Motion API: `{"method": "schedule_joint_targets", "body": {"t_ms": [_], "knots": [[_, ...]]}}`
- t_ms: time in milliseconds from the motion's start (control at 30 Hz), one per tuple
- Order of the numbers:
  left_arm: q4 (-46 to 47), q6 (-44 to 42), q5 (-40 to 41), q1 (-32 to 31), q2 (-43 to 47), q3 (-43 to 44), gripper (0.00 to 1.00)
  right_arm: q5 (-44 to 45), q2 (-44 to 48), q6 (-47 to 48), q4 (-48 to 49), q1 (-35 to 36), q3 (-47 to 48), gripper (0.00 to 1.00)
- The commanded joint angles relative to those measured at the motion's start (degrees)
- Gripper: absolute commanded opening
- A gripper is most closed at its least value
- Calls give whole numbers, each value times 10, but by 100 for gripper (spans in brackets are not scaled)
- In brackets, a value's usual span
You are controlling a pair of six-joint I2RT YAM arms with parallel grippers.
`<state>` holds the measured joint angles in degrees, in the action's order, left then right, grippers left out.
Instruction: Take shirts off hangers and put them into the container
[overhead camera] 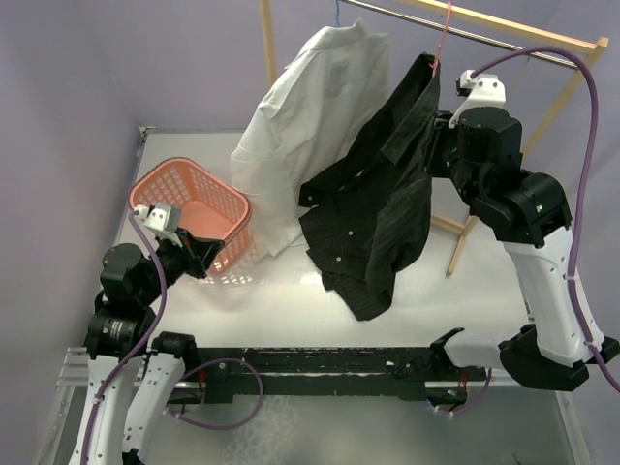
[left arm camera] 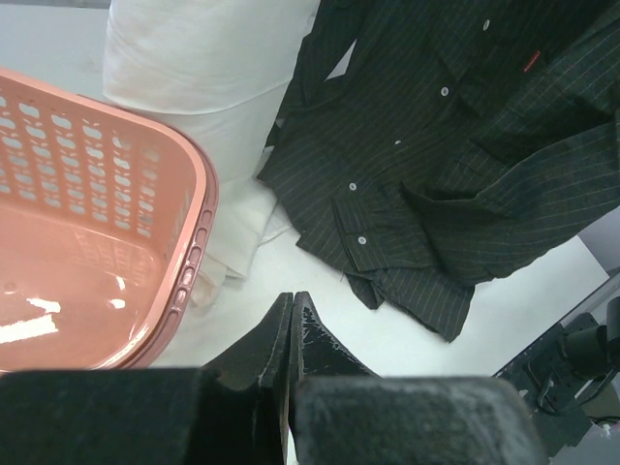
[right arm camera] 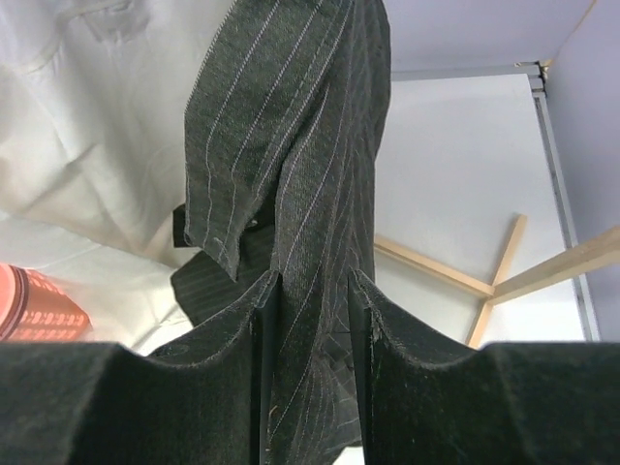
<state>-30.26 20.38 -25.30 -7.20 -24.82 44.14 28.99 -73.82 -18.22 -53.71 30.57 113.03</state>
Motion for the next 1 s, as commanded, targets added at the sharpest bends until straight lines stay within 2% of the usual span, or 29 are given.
{"method": "schedule_joint_targets", "body": {"t_ms": [0, 333, 400, 467, 633, 767, 867, 933, 967], "knots": [[29, -4, -2, -3, -1, 0, 0, 31, 23, 20, 12, -2, -21, 36], [28, -4, -1, -3, -4, 0, 0, 24, 47, 29, 3, -3, -56, 24], [27, -4, -1, -3, -5, 1, 0, 23, 52, 29, 10, -3, -63, 15], [28, -4, -1, -3, -5, 1, 0, 22, 58, 33, 20, -2, -66, 0], [30, -5, -5, -3, -7, -1, 0, 27, 65, 71, 55, -2, -58, 0], [33, -5, -13, -3, -10, -1, 1, 55, 88, 112, 144, -3, -80, 0], [34, -6, -15, -3, -14, 0, 15, 51, 112, 129, 208, -3, -121, 0], [34, -6, -16, -3, -15, 0, 28, 46, 129, 140, 254, -2, -156, 0], [34, -6, -16, -3, -15, 0, 31, 40, 136, 140, 275, -2, -172, 0]]}}
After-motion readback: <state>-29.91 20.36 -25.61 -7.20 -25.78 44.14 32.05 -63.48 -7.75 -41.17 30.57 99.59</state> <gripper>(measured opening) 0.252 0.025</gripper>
